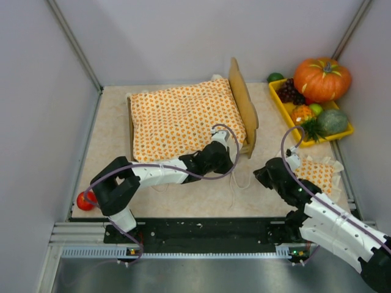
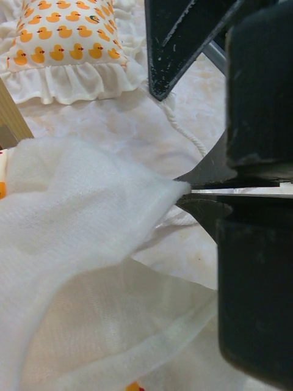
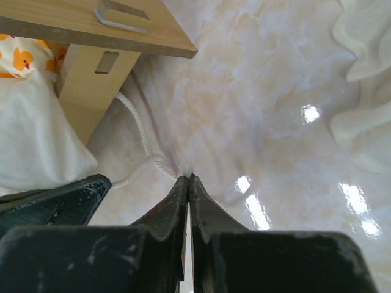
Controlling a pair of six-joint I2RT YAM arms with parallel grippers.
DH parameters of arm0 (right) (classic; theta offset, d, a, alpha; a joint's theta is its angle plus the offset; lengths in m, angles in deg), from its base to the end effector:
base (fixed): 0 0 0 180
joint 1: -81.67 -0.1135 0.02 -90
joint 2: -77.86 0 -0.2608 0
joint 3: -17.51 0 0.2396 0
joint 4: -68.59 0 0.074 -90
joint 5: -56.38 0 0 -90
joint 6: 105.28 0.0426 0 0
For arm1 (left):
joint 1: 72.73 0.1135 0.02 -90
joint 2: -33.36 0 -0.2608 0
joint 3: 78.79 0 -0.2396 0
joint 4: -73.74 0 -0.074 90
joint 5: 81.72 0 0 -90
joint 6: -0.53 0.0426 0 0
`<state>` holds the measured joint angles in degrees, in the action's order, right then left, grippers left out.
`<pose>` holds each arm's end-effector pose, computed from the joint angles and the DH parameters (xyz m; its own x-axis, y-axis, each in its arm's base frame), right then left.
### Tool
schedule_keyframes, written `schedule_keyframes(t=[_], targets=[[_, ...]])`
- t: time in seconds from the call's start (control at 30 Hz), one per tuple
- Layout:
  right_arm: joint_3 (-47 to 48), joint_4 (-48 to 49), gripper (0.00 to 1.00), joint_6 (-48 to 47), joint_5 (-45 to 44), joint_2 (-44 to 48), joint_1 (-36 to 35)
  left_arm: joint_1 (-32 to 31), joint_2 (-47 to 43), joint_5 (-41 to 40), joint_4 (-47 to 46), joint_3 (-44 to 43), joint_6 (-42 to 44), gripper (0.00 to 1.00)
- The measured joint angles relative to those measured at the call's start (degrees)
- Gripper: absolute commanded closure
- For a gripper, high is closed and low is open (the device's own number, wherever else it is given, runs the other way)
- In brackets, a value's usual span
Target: Set up the pet bed
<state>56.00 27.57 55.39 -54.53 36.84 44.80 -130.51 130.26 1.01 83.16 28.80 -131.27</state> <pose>0.1252 0.0749 0.1957 -0.5161 0.7148 -0.4719 0.4031 0.6888 0.6025 0.1996 -0.3066 0.2082 -0.7438 -0.0599 -0.6657 0.3856 0.7751 -0.5005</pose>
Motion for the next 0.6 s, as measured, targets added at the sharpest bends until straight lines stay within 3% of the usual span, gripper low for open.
schedule_keyframes(t=[0.23, 0.6], targets=[[0.1, 5.6, 1.00, -4.7, 2.7, -2.5, 1.4, 0.0, -2.3, 1.9, -0.1, 2.1, 0.5, 1.00], [2.6, 18.6, 1.00, -10.5, 12.1, -16.2, 1.5, 0.1, -2.7, 7.2, -0.9, 3.7, 1.8, 1.00]])
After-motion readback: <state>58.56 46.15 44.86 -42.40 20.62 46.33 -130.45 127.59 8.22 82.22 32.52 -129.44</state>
